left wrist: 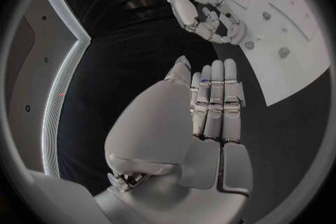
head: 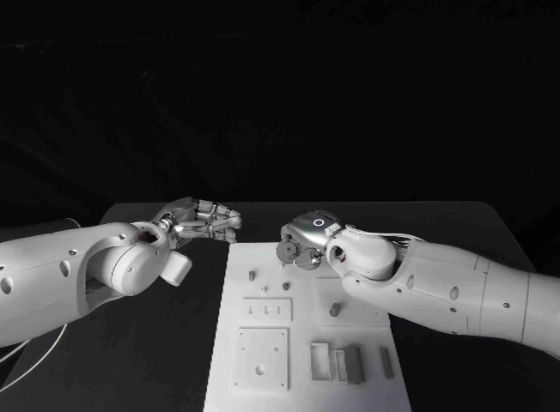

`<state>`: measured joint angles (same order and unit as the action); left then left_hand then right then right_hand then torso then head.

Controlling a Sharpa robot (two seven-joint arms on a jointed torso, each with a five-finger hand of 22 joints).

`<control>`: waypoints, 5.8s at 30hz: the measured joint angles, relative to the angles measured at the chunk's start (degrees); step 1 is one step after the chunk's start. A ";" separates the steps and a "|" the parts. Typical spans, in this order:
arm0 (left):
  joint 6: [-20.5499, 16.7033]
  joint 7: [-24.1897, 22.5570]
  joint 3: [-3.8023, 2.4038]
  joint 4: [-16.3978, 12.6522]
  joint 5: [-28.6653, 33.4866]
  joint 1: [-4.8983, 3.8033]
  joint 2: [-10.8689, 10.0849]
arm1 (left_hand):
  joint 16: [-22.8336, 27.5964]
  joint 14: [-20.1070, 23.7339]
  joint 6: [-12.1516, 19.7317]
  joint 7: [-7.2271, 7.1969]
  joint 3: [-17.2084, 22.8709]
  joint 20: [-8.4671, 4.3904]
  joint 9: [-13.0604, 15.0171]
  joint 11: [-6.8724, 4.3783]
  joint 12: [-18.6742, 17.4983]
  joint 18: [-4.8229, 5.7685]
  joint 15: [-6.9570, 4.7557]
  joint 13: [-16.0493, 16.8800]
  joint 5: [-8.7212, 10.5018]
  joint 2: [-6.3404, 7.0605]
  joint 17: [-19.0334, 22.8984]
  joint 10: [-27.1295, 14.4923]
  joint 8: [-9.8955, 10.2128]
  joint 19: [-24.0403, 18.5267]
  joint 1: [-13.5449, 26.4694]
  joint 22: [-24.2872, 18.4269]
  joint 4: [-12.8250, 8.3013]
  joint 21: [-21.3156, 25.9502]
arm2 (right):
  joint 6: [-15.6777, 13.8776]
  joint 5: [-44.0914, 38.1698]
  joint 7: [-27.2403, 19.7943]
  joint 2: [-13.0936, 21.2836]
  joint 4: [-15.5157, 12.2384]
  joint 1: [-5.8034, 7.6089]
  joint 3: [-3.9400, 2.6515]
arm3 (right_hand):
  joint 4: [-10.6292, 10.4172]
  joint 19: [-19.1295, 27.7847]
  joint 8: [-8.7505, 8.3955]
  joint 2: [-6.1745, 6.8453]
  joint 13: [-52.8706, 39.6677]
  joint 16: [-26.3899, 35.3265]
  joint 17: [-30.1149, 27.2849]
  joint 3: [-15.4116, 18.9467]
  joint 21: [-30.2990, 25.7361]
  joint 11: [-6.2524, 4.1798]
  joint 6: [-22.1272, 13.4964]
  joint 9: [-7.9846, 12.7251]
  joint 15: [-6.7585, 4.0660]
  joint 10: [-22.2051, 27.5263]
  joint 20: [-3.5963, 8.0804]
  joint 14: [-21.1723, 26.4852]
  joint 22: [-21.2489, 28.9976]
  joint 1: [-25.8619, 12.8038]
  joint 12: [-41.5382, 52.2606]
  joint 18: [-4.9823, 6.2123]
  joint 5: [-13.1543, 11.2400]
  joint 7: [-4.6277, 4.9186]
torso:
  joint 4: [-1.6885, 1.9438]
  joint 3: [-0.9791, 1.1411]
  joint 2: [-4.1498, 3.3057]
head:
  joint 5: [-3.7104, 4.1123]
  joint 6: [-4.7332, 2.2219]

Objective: Assemble the parts on the task board

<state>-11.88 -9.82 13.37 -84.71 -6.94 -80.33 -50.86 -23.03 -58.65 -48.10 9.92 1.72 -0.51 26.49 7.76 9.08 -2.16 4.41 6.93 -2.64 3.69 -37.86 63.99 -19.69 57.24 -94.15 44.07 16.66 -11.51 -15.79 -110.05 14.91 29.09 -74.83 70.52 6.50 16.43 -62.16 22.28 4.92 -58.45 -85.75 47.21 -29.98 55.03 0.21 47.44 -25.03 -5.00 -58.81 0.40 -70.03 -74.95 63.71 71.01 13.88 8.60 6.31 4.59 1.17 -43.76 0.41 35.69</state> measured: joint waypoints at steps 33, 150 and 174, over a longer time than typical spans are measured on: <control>-0.34 0.00 0.01 0.11 -0.05 -0.09 0.52 | 0.22 0.00 0.00 0.00 0.00 -0.22 -0.01 0.21 -0.22 -0.04 0.00 0.00 0.00 0.00 -0.12 0.21 0.00 -0.22 0.00 0.00 0.00 0.23 | 1.12 -2.89 0.31 -5.11 4.58 -1.25 2.15 | 0.01 -0.09 -0.38 0.01 0.11 0.00 -0.04 0.01 0.00 0.18 0.05 0.01 0.11 -0.19 -0.10 -0.09 0.00 0.00 -0.01 0.00 0.00 -0.05 | -0.17 0.10 0.06 | -0.98 0.89; -0.44 0.17 -0.05 -0.10 -0.17 -0.44 0.43 | 0.89 0.00 0.00 0.00 0.00 -0.21 0.09 0.21 -0.70 0.05 0.00 0.00 0.00 0.00 -0.59 0.20 0.44 -0.21 0.00 0.00 0.00 0.44 | 1.51 -0.01 -0.93 -4.70 5.98 -1.41 3.11 | -1.24 -0.10 -8.66 4.44 0.48 0.00 -0.17 -1.38 -0.47 2.06 -5.26 3.28 1.03 0.89 0.11 0.01 0.00 -0.96 -0.23 0.18 0.01 2.09 | -0.26 0.25 0.01 | -1.25 0.84; -0.51 0.20 -0.05 -0.02 -0.18 -0.46 0.30 | 0.89 0.00 0.20 0.20 0.00 -0.21 0.08 0.00 -0.70 0.09 0.00 0.00 0.00 0.00 -0.69 0.42 0.44 -0.21 0.00 0.00 0.00 0.44 | 3.31 7.01 -2.85 -3.34 6.88 -1.18 3.05 | -1.59 -0.21 -4.63 -1.32 0.54 0.00 -0.17 -1.41 -0.46 1.93 -0.96 1.61 1.22 0.71 -0.01 -0.21 0.00 -1.86 -0.01 0.13 0.01 0.51 | -0.25 0.24 0.08 | -1.28 1.13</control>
<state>-12.38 -9.62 13.31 -84.73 -7.12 -80.79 -50.56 -22.14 -58.65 -47.90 10.12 1.72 -0.71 26.57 7.76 8.38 -2.08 4.41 6.93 -2.64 3.69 -38.55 64.40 -19.26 57.03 -94.15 44.07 16.66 -11.07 -12.48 -103.04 12.06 25.75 -67.95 69.34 9.55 14.85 -62.37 17.65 3.60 -57.91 -85.75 47.04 -31.39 54.56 2.14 46.47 -23.43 -3.78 -58.10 0.39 -70.23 -74.95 61.84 71.00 14.02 8.61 6.83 4.35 1.41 -43.69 -0.87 36.82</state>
